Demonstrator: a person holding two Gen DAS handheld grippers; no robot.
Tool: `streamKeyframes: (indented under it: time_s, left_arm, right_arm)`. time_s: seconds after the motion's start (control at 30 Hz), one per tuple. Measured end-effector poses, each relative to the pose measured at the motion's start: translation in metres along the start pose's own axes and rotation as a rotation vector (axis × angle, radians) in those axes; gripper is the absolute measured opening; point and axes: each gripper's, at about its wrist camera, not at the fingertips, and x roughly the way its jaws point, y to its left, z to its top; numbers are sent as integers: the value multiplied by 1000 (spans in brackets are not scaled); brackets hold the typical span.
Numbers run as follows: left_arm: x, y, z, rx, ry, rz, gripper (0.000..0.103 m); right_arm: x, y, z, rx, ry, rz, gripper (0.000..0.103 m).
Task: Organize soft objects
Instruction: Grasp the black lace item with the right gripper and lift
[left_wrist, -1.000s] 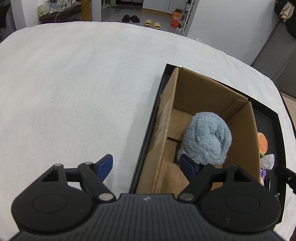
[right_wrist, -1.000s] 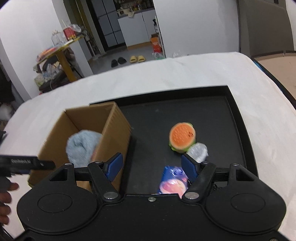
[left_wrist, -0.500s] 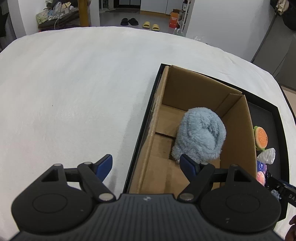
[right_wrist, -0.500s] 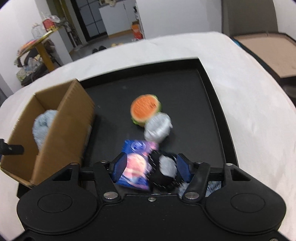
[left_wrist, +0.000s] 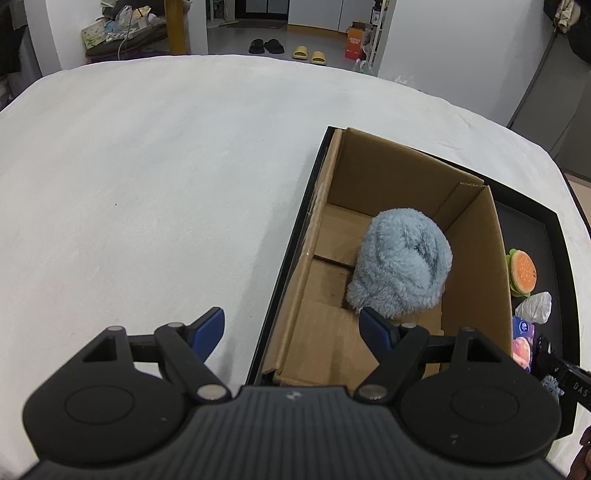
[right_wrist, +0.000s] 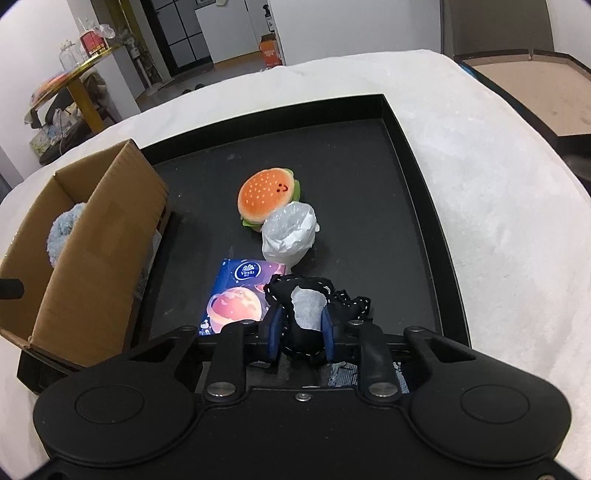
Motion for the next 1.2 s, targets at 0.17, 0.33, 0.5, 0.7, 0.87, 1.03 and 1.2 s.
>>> streamKeyframes:
  time_s: [0.17,0.33,0.5,0.7,0.87,1.03,1.2]
  left_arm:
    - [0,-1,0,10,1,-1,79]
    - [1,-3,1,20,0,-8,79]
    - [2,1,1,16,0,-11,79]
    - [2,7,4,3,4,-13,79]
    - [0,11,5,4,-9,-33,78]
    - [-3,14,5,-8,-32,-53,77]
    - [-2,19,6,-33,-41,-85,70]
  right_arm:
    - [-6,5,1,-21,-23,-5,23]
    - [-12,12,9,-30,-56,13,23]
    - [-18,22,18,-46,-85,37,23]
    - [-27,43,32,-78,-120,70,23]
    - [-34,60,44,-104,-154,96,23]
    - [-37,80,53,-129,-175,132,23]
    - [-38,101,61,-167,-191,165,23]
